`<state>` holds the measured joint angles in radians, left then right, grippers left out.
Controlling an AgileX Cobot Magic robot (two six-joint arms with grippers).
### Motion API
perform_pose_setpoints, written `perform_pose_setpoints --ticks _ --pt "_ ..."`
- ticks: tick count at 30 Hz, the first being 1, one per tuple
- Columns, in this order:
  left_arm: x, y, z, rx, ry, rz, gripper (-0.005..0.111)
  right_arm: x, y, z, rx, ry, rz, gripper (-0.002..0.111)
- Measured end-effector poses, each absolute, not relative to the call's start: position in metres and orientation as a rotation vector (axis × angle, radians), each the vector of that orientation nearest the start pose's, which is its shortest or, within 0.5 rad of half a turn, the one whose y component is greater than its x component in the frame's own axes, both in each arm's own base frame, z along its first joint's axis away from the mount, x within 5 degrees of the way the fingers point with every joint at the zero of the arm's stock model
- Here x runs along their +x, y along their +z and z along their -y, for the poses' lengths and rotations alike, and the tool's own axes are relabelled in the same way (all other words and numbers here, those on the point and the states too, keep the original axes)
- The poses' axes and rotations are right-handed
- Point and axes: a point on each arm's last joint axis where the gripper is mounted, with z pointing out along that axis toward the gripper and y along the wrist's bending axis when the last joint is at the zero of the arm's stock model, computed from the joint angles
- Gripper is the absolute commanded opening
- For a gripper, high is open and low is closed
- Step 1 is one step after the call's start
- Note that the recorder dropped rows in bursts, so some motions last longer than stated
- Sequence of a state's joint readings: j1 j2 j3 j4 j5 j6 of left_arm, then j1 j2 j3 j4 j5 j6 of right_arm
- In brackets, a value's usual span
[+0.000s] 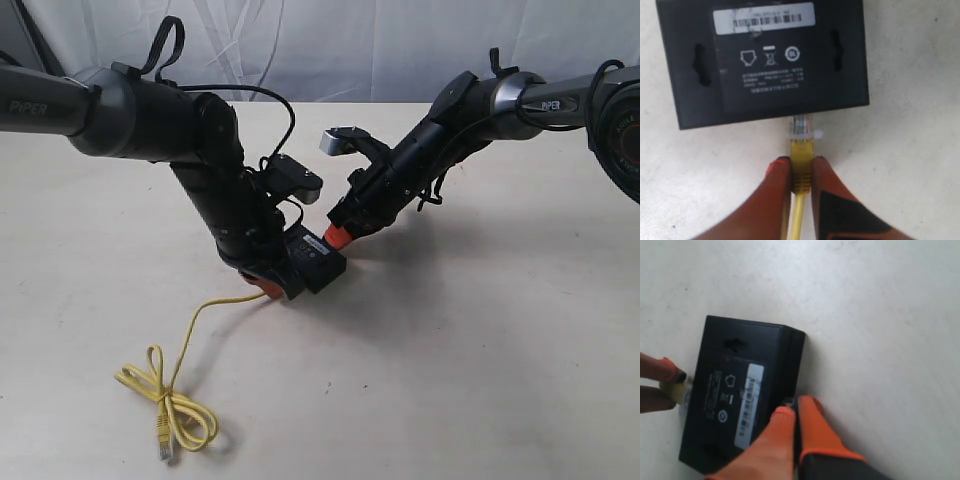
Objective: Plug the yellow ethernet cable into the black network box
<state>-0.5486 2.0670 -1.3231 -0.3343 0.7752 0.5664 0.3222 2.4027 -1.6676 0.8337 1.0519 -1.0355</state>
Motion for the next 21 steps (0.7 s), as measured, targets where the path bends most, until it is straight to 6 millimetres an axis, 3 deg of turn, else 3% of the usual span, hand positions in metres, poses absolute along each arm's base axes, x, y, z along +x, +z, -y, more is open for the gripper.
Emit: perform_pose_setpoints --ticks 11,21 --pt "0.3222 0.1293 0.2216 1.268 -0.373 -2.756 0.000 0.4100 0.0813 -0.1986 -1.207 1.019 -2.569 -0.001" --pt "0.3254 0.1253 0.2259 1.146 -0.420 -2.772 0.000 0.4100 0.0813 -0.1986 -1.207 1.019 -2.569 -0.001"
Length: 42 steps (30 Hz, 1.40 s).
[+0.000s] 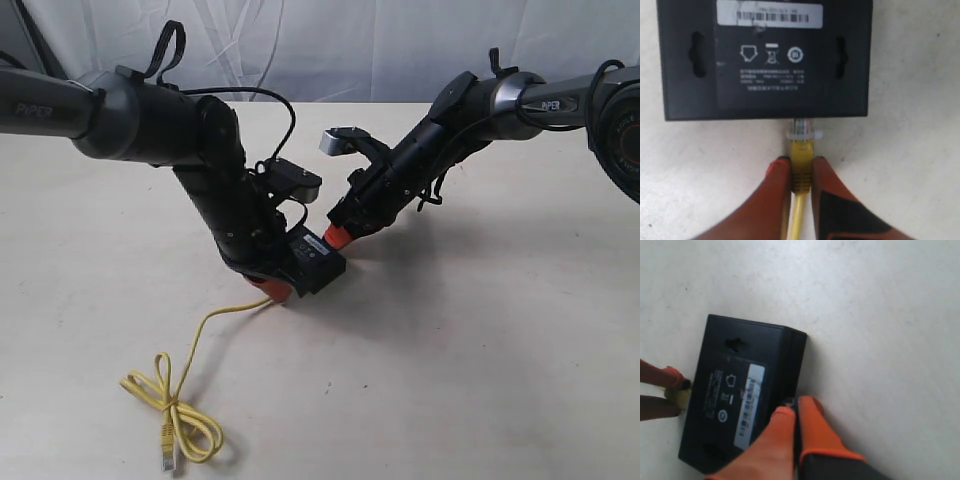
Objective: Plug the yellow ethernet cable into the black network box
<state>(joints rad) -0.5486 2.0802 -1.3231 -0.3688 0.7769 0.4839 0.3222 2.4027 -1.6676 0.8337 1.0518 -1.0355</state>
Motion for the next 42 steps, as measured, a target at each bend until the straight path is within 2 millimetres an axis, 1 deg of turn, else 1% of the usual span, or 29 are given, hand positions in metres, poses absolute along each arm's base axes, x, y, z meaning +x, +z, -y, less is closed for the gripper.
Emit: perform_pose_setpoints --ticks 39,42 --pt "0.3268 0.1232 0.2244 1.118 -0.388 -2.787 0.000 0.4100 0.0813 -0.1986 -1.190 1.022 -2.581 -0.001" --pt "0.3272 0.1285 0.2235 1.114 -0.373 -2.775 0.000 0.4100 0.0813 -0.1986 -1.186 1.022 -2.585 -0.001"
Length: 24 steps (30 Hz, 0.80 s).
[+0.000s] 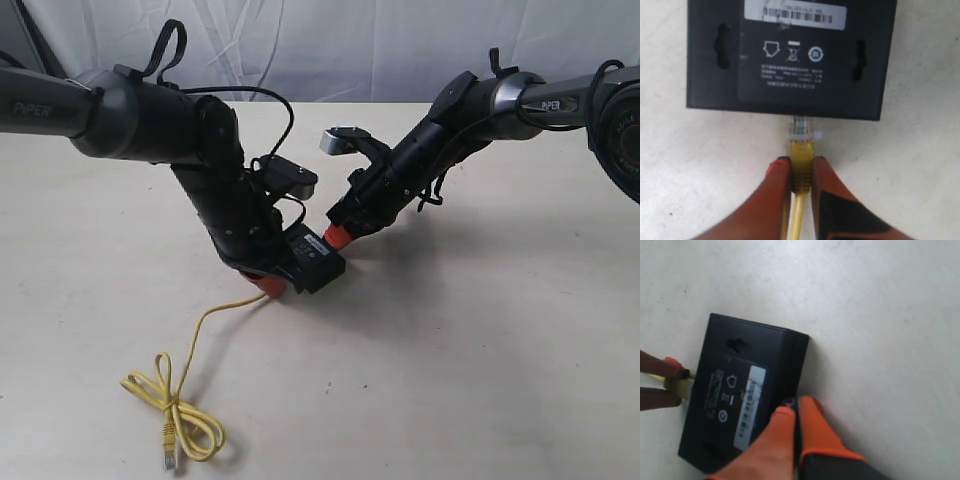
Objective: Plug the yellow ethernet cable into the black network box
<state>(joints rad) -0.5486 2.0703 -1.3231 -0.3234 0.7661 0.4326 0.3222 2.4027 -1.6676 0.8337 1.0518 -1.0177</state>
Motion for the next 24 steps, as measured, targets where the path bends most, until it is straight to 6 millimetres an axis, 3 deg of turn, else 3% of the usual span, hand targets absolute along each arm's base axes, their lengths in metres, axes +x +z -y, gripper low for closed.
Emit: perform_pose_setpoints --ticks 6,24 --pt "0.3219 0.1398 0.2288 1.126 -0.310 -2.750 0.000 0.4100 0.0813 -0.1986 -1.182 1.023 -2.588 -0.001" --pt "0.3191 0.1350 0.2301 1.113 -0.265 -2.792 0.000 0.4100 0.0813 -0.1986 -1.179 1.024 -2.590 -0.001"
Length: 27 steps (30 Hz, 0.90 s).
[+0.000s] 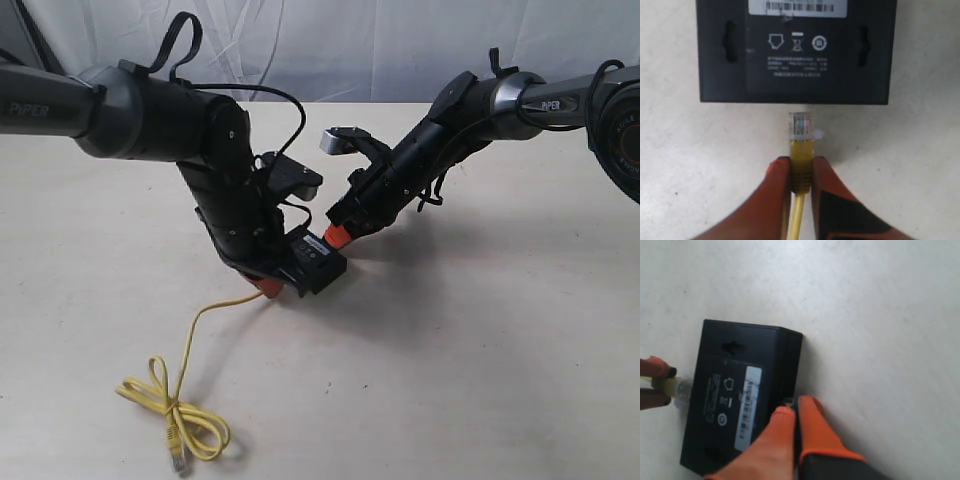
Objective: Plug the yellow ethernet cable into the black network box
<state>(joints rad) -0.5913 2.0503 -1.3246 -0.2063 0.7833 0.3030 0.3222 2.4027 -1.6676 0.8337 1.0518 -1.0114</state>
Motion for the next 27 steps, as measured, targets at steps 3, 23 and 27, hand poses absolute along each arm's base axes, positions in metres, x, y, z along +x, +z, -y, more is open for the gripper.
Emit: perform_pose_setpoints --ticks 3,23,27 --pt "0.315 0.130 0.237 1.143 -0.260 -2.789 0.000 0.410 0.081 -0.199 -1.179 1.024 -2.590 -0.001" --pt "0.313 0.128 0.243 1.121 -0.240 -2.776 0.000 0.410 0.081 -0.199 -1.178 1.022 -2.590 -0.001" --pt "0.313 0.128 0.243 1.117 -0.241 -2.776 0.000 0.410 0.081 -0.199 -1.175 1.022 -2.591 -0.001"
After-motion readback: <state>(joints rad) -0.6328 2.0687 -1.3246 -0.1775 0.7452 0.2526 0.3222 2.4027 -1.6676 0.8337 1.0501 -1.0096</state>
